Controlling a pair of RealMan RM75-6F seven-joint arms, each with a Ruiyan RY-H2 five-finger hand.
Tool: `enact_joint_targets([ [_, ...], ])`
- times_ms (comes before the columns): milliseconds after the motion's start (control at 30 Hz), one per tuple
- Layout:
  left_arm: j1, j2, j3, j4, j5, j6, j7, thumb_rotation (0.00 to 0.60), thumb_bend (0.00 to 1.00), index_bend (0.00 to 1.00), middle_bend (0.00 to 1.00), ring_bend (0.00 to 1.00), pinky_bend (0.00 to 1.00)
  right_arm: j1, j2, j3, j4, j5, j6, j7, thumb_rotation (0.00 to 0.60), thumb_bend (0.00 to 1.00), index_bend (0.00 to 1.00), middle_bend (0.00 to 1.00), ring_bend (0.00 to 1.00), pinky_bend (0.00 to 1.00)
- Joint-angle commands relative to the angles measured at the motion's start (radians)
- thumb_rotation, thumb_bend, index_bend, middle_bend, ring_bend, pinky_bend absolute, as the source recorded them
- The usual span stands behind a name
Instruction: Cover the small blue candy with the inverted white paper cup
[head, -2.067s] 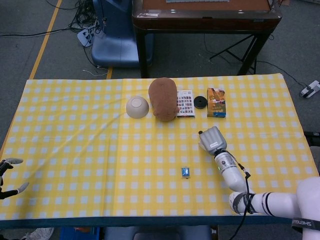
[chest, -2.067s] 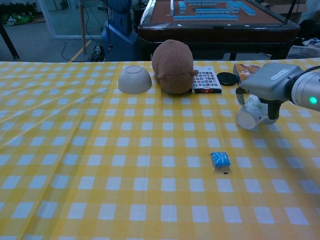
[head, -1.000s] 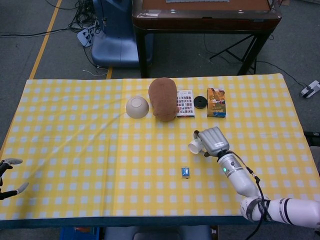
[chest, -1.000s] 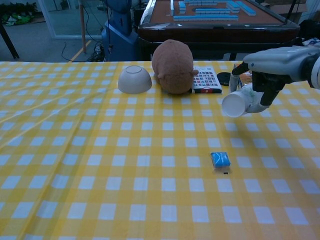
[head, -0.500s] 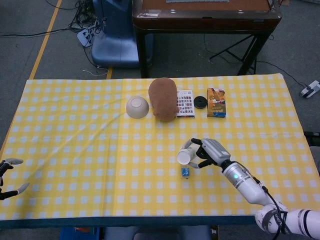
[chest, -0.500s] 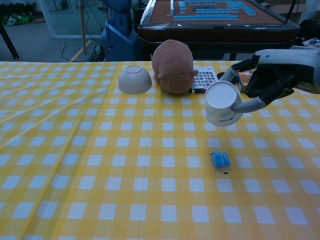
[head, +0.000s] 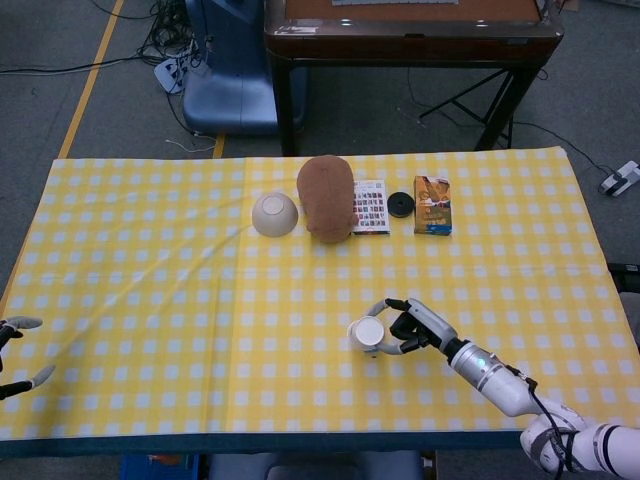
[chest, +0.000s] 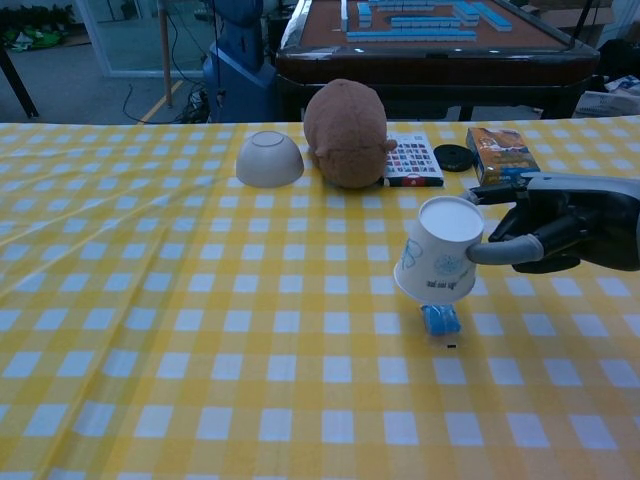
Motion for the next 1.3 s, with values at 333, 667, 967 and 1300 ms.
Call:
enact_joint_targets([
  [333, 0.001, 0.001, 0.001, -0.004, 0.004, 0.003, 0.002, 0.6, 0.08, 0.4, 0.32, 0.37, 0.64, 0.025, -0.044, -0.079, 0.11, -0.07, 0.027, 0.146, 0.6, 0.21, 0.48, 1.0, 1.0, 1.0],
  [667, 0.003, 0.004, 0.0, -0.004, 0.003, 0.008, -0.004, 0.6, 0.08, 0.4, 0.32, 0.37, 0.64, 0.04, -0.065, -0.1, 0.145, -0.062, 0.033, 0.17, 0.6, 0.21, 0.48, 1.0, 1.0, 1.0],
  [967, 0.005, 0.006, -0.001, -0.003, 0.002, 0.009, -0.008, 0.6, 0.08, 0.4, 0.32, 0.37, 0.64, 0.053, -0.08, -0.118, 0.168, -0.061, 0.034, 0.183, 0.6, 0.19, 0.48, 1.0, 1.0, 1.0],
  [1300, 0.005, 0.007, -0.001, -0.004, 0.004, 0.01, -0.009, 0.6, 0.08, 0.4, 0.32, 0.37, 0.64, 0.07, -0.078, -0.144, 0.176, -0.077, 0.032, 0.212, 0.6, 0.11, 0.37, 1.0, 1.0, 1.0],
])
